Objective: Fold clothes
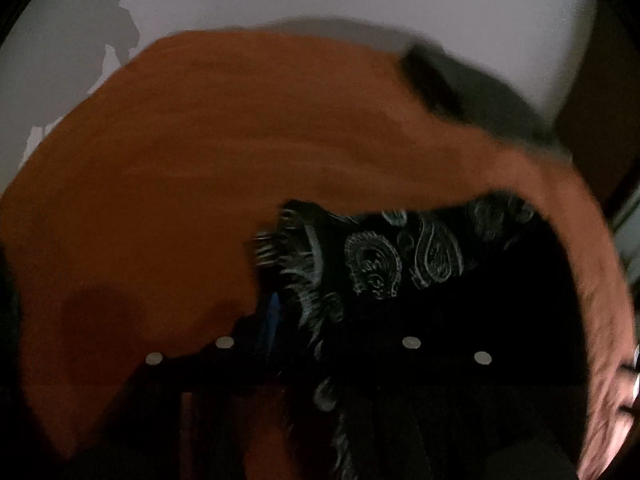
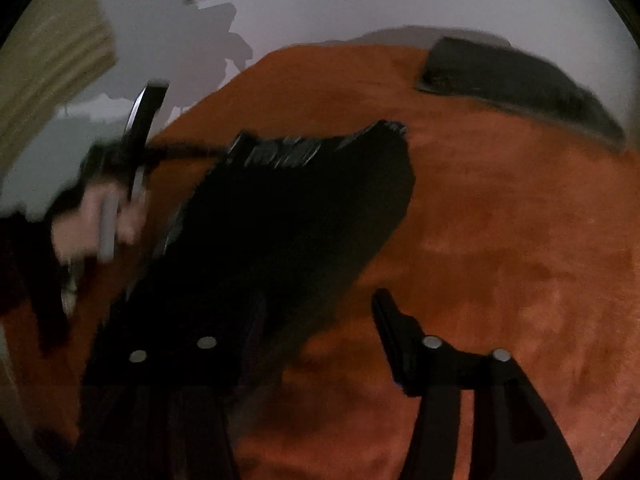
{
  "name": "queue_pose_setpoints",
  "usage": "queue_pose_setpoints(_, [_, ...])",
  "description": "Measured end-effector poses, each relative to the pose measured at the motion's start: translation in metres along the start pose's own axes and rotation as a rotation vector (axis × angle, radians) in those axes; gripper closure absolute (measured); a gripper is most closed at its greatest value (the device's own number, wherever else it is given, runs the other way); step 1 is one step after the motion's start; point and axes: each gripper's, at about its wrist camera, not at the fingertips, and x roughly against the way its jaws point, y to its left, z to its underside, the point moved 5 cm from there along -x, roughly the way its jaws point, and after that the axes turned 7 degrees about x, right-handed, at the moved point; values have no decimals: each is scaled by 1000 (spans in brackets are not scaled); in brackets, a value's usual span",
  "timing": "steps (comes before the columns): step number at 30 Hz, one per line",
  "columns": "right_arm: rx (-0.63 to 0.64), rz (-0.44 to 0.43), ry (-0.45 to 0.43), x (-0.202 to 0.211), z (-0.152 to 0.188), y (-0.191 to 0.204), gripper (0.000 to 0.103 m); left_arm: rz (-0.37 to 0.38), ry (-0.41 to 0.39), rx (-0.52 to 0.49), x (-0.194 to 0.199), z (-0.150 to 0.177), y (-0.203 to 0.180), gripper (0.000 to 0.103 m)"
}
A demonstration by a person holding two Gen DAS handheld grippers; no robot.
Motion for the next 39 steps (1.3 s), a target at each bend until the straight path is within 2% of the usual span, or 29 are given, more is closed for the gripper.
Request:
queue_pose_setpoints(1, [-31, -10, 5, -9, -13, -8, 47, -11, 3, -15, -3, -1, -3, 96])
queue_pose_setpoints(2, [-59, -17, 12, -17, -23, -14, 47, -23, 7, -31, -6, -1, -5, 100])
queue_pose_setpoints(5, [-144, -27, 75, -47, -44, -30, 47, -57, 17, -77, -15, -3, -14, 100])
queue_pose_setpoints(8, [-205, -8, 134, -72, -60, -43, 47, -40, -1, -22, -12, -3, 1, 100])
queue_pose_setpoints(11, [-242, 26, 218, -100, -73, -51, 47, -65, 40, -67, -18, 8, 2, 98])
queue_pose_setpoints(13, [-292, 14, 255, -118, -81, -57, 47, -57, 31, -74, -13, 11, -1, 97])
queue_pose_setpoints(14, [-308, 7, 275, -126, -82, -59, 51, -45, 33, -60, -11, 11, -1, 96])
queue_pose_setpoints(15, [-322, 0, 295, -133, -84, -60, 71, -29, 46, -36, -12, 11, -1, 96])
queue_pose_setpoints(16, [-321, -7, 305, -135, -87, -60, 84, -15, 52, -17, -11, 10, 1, 96])
queue_pose_setpoints(17, [-327, -40, 274, -128, -91, -57, 93, -3, 49, -8, -9, 10, 1, 96])
queue_pose_setpoints(18, [-334, -77, 235, -120, -96, -53, 94, 10, 44, -1, -8, 9, 1, 96])
queue_pose_setpoints(21, [-358, -331, 86, -86, -111, -40, 95, 42, 30, 21, -2, 11, 5, 96])
queue_pose_setpoints(24, [-483, -555, 39, -86, -105, -54, 95, 40, 39, 63, -8, 15, 17, 97])
queue_pose_setpoints(26, [-572, -517, 91, -108, -89, -78, 95, 25, 54, 88, -14, 17, 24, 97])
queue_pose_setpoints(28, [-643, -463, 153, -130, -70, -102, 91, 30, 70, 114, -16, 20, 28, 96])
queue_pose_setpoints(29, [-663, -463, 174, -137, -64, -108, 88, 33, 78, 125, -17, 20, 28, 96])
queue_pose_setpoints(30, [-679, -467, 193, -142, -58, -113, 74, 33, 85, 134, -18, 20, 26, 96])
queue_pose_setpoints(31, [-694, -468, 193, -141, -55, -117, 68, 34, 91, 143, -18, 19, 25, 96])
queue_pose_setpoints(34, [-695, -428, 137, -117, -55, -126, 64, 60, 95, 185, -11, 13, 25, 95])
queue_pose_setpoints(37, [-599, -339, 66, -78, -60, -125, 64, 130, 57, 287, 16, 10, 28, 94])
queue_pose_setpoints(39, [-540, -326, 63, -61, -58, -113, 64, 182, 54, 334, 33, 13, 25, 92])
